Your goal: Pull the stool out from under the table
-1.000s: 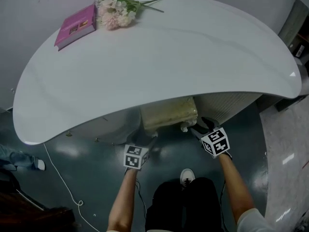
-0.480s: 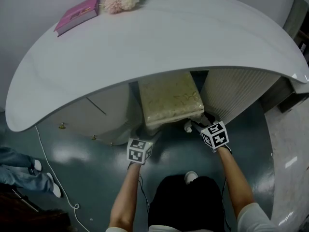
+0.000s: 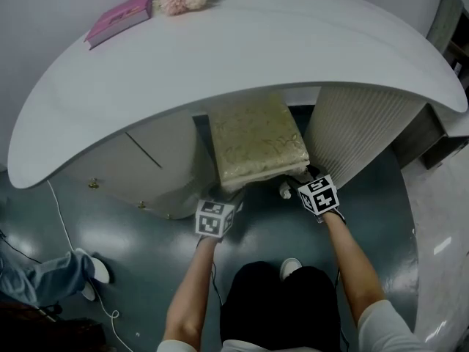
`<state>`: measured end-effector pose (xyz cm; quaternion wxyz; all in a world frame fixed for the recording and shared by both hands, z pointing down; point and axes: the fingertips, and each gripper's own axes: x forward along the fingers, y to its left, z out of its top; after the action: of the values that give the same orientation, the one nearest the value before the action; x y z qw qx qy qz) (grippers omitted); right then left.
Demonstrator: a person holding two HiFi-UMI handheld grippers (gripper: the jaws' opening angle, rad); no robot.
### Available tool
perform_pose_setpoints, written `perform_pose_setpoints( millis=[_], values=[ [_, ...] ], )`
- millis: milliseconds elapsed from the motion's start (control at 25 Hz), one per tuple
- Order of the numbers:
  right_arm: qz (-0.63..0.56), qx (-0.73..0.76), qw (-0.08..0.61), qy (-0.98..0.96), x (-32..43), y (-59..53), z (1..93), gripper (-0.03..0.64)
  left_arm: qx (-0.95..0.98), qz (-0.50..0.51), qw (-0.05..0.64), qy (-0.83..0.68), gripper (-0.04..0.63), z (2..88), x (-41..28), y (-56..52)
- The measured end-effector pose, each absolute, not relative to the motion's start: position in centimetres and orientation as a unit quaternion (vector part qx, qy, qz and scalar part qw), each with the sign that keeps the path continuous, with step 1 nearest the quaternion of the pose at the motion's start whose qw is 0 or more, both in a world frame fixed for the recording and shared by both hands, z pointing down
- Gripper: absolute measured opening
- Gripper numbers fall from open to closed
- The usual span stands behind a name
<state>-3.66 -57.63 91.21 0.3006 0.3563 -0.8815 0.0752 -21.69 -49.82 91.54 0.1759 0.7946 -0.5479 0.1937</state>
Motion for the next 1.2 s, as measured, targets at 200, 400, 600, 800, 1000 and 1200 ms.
perform_pose_setpoints(
  millis=[200,400,600,800,1000,1200],
  values=[
    [0.066,0.358,0.315,-0.876,-3.7,-57.1,91.4,0.301,0.794,0.189,0.179,-0.549,0.296,91.8,-22.1,-49.2],
    [0.062,0.356,0.329,-0.872,-3.3,-56.5,91.3,0.282,0.794,0.19,0.179,-0.55,0.291,91.7,-22.2,-48.9],
    [0.06,0.346,0.334,-0.875,-2.9,-54.6,91.5,0.265,0.799,0.188,0.182,-0.541,0.291,91.9,-22.1,-47.5],
    [0.062,0.355,0.329,-0.873,-2.5,-53.2,91.5,0.262,0.802,0.194,0.184,-0.534,0.291,92.1,-21.9,-46.4],
    [0.06,0.359,0.327,-0.872,-2.2,-52.1,91.5,0.261,0.806,0.186,0.187,-0.53,0.291,91.9,-21.7,-45.5],
    [0.065,0.368,0.327,-0.868,-1.8,-50.7,91.6,0.261,0.806,0.186,0.189,-0.529,0.291,92.0,-21.4,-44.4]
  ],
)
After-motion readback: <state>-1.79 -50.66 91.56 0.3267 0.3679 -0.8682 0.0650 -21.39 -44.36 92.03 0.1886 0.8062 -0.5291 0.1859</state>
